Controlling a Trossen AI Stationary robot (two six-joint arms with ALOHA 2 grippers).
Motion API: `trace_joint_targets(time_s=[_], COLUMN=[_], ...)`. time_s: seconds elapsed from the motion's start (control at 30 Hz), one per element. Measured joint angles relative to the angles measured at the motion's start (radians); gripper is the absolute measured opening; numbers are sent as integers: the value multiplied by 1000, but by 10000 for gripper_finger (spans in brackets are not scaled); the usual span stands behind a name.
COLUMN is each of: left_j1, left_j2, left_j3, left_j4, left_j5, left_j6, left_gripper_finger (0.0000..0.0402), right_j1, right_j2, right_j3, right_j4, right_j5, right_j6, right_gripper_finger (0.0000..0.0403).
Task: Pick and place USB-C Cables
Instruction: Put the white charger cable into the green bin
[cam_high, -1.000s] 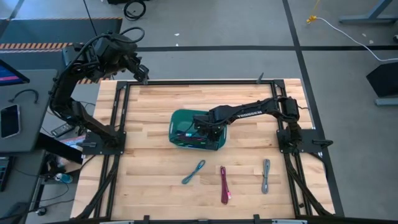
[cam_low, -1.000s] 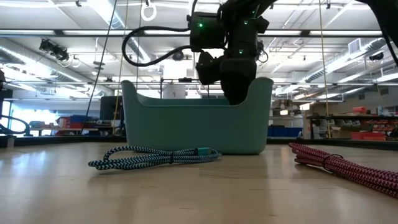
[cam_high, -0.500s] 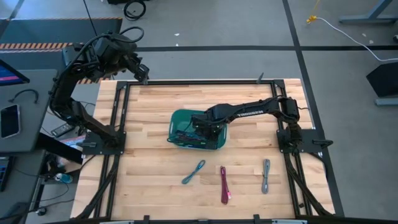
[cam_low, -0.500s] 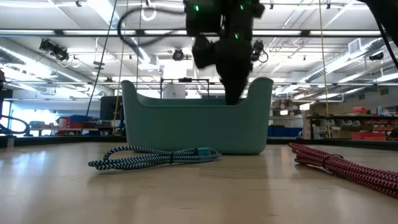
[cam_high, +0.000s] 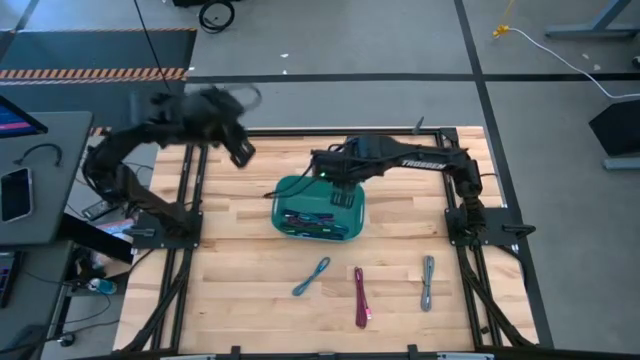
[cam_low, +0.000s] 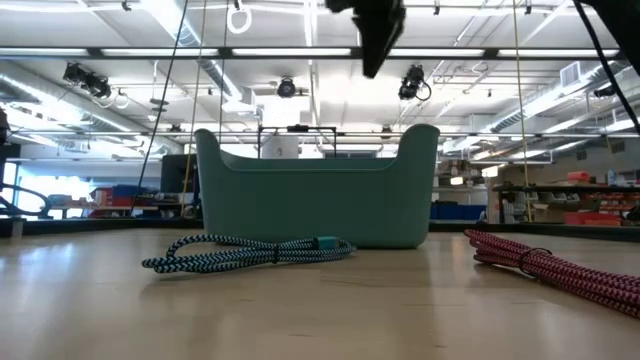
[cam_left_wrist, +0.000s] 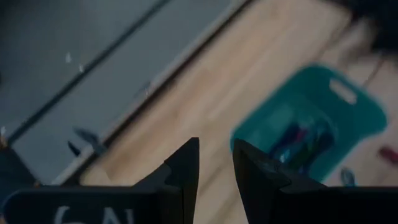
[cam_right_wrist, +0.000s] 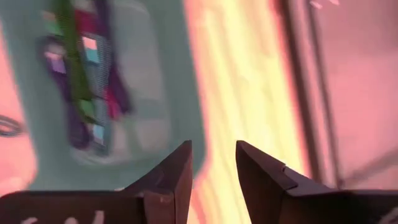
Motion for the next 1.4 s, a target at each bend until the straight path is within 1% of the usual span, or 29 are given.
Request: trace_joint_targets(time_s=[0.07,0.23,0.33,0.4,0.47,0.53,0.63,0.7,0.77,0.83,0.9,0.97,1.17,1.23,1.3,1.4], left_j1=[-42,-142,-191,-221,-250,-285,-346,-386,-425,-457,-485,-510,-579,-610,-644,-696], left_j2=[-11,-18,-20,-20,-20,-20,-20,-20,-20,-20,-20,-20,-20,-20,-20,-20], left_j3=[-103,-410,-594,-712,-812,-897,-995,-1044,-1076,-1095,-1106,-1113,-1113,-1113,-1113,-1112], left_j4=[-2,0,64,152,262,392,587,701,788,848,872,880,919,962,1031,1187], left_j5=[-1,-3,5,58,143,228,312,337,340,339,332,310,286,248,183,26], left_j6=[-42,-199,-289,-340,-396,-460,-553,-630,-711,-784,-848,-911,-1081,-1130,-1133,-1075], left_gripper_finger=[105,105,105,105,105,105,105,105,105,105,105,105,105,105,105,105], right_j1=[0,0,-9,-17,-25,-31,-37,-41,-43,-46,-48,-48,-20,0,22,67], right_j2=[-12,-73,-96,-110,-122,-127,-129,-130,-130,-130,-130,-130,-132,-132,-132,-134], right_j3=[31,37,36,35,35,35,35,35,34,32,32,32,32,31,31,9], right_j4=[10,-4,2,0,1,2,1,1,2,1,1,1,1,1,1,1], right_j5=[43,62,96,99,105,122,135,136,138,140,130,94,-71,-128,-175,-201], right_j6=[36,98,128,143,157,158,158,153,136,126,110,108,90,90,92,120], right_gripper_finger=[128,128,128,128,128,128,128,128,128,128,128,128,128,128,128,128])
